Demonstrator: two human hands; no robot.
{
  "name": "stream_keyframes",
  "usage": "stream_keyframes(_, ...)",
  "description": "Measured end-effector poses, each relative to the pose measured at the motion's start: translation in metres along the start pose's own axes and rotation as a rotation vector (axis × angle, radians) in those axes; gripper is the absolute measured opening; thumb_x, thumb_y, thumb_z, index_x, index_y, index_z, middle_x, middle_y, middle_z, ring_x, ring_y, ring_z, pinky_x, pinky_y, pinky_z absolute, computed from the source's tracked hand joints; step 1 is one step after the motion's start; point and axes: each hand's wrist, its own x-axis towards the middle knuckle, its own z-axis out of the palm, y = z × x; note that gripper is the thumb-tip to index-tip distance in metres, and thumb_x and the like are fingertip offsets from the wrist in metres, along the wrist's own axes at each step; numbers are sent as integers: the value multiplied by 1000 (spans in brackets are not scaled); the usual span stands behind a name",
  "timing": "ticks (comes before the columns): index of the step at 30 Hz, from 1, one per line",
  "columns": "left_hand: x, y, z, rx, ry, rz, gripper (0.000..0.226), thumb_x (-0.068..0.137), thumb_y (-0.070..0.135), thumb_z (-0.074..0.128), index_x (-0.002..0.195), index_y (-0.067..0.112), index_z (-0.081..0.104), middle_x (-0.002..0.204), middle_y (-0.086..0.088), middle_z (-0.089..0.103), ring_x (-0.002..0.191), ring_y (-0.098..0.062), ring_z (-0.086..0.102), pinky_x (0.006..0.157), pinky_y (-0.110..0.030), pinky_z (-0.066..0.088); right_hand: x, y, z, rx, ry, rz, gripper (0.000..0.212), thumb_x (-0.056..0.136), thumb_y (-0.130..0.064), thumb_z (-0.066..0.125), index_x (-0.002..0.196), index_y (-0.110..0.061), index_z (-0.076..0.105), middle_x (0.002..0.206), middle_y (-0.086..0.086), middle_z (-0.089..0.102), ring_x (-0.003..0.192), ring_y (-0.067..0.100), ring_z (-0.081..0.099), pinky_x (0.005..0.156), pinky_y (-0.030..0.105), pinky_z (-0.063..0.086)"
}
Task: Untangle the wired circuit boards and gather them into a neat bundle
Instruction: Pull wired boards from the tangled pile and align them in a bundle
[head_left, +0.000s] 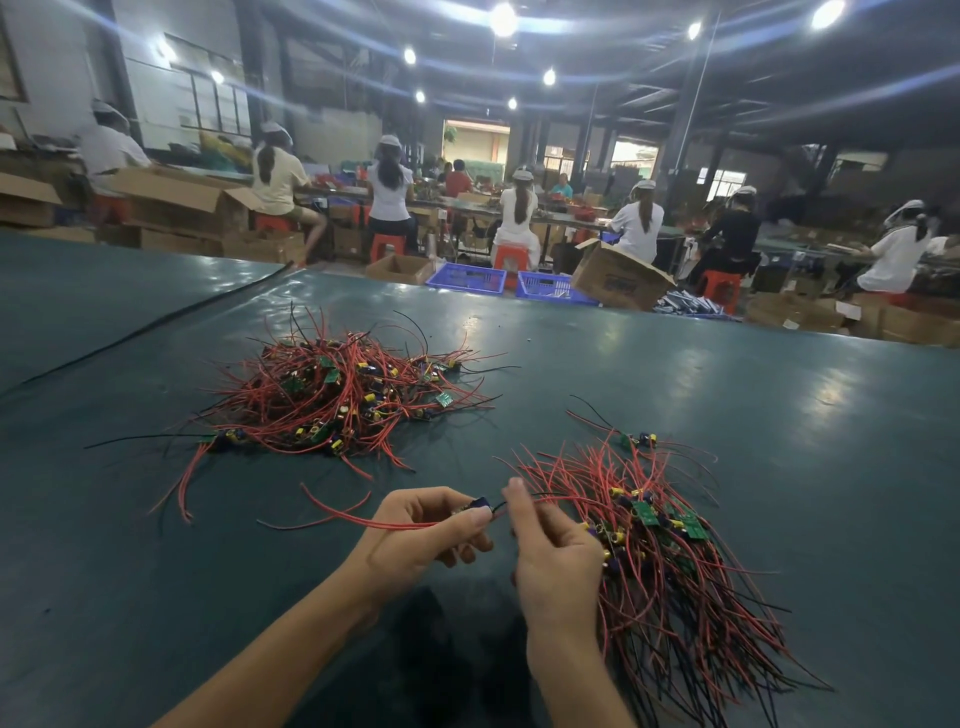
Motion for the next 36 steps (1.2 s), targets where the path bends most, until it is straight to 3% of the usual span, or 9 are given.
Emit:
stream_keyframes(4, 0, -1, 0, 51, -5, 34, 11, 78, 26, 69, 75, 18, 76, 68, -4, 70, 59, -11, 61, 57, -18, 47, -6, 1, 6, -85, -93, -37, 30, 91, -27, 66, 66, -16, 77, 66, 14, 69, 62, 14, 59, 60, 25, 49)
stream_keyframes(9, 0, 2, 0, 34, -20, 43, 19, 66, 36, 75, 64, 18, 71, 66, -8, 69, 58, -15, 60, 59, -24, 48, 7, -5, -5, -26, 67, 13, 31, 93, -28, 64, 66, -21, 77, 47, -6, 40, 47, 8, 30, 47, 25, 28)
stream_keyframes(12, 0, 6, -1, 25, -44, 53, 18, 62, 37, 74, 60, 19, 71, 64, -8, 69, 57, -14, 59, 60, -24, 48, 19, -9, -17, 56, 193, 40, 29, 92, -25, 66, 66, -17, 76, 45, -13, 47, 43, 2, 36, 51, 24, 34)
stream_keyframes(16, -1, 10, -7, 17, -69, 81, 15, 64, 33, 74, 62, 18, 72, 64, -9, 69, 58, -15, 60, 60, -23, 50, 30, -10, -33, 148, 287, 57, 17, 92, -24, 66, 80, -15, 75, 43, -14, 51, 34, 2, 29, 35, 18, 27)
stream_keyframes(19, -1, 10, -8, 14, -90, 69, 16, 64, 32, 75, 63, 17, 72, 64, -10, 69, 58, -15, 60, 61, -23, 50, 30, -8, -34, 156, 303, 34, 17, 91, -25, 67, 80, -17, 76, 50, -16, 58, 36, 1, 34, 39, 17, 33)
stream_keyframes(21, -1, 7, -8, 4, -103, 54, 15, 64, 32, 74, 62, 17, 71, 63, -9, 68, 57, -15, 60, 60, -23, 50, 29, -7, -31, 184, 312, 22, 17, 92, -26, 66, 84, -16, 77, 48, -17, 53, 42, 0, 38, 49, 18, 37)
stream_keyframes(24, 0, 3, -8, -31, -65, 34, 18, 65, 35, 75, 63, 18, 71, 63, -7, 67, 56, -14, 58, 59, -23, 48, 26, -7, -27, 204, 305, 4, 22, 93, -30, 64, 80, -18, 77, 44, -14, 42, 38, 3, 27, 40, 19, 28)
stream_keyframes(30, 6, -3, -8, -185, 92, -62, 25, 65, 41, 76, 70, 17, 76, 62, -4, 63, 52, -11, 54, 53, -17, 46, 11, -6, -12, 66, 19, 99, 34, 85, -40, 69, 58, -19, 70, 52, -8, 55, 40, 4, 36, 36, 17, 30)
stream_keyframes(36, 4, -4, -2, -155, -43, -66, 39, 77, 52, 62, 69, 15, 73, 63, -4, 60, 56, -12, 54, 55, -21, 46, -11, 2, 6, -112, -375, -45, 53, 81, -58, 55, 71, -7, 67, 67, 7, 69, 68, 21, 66, 71, 35, 56)
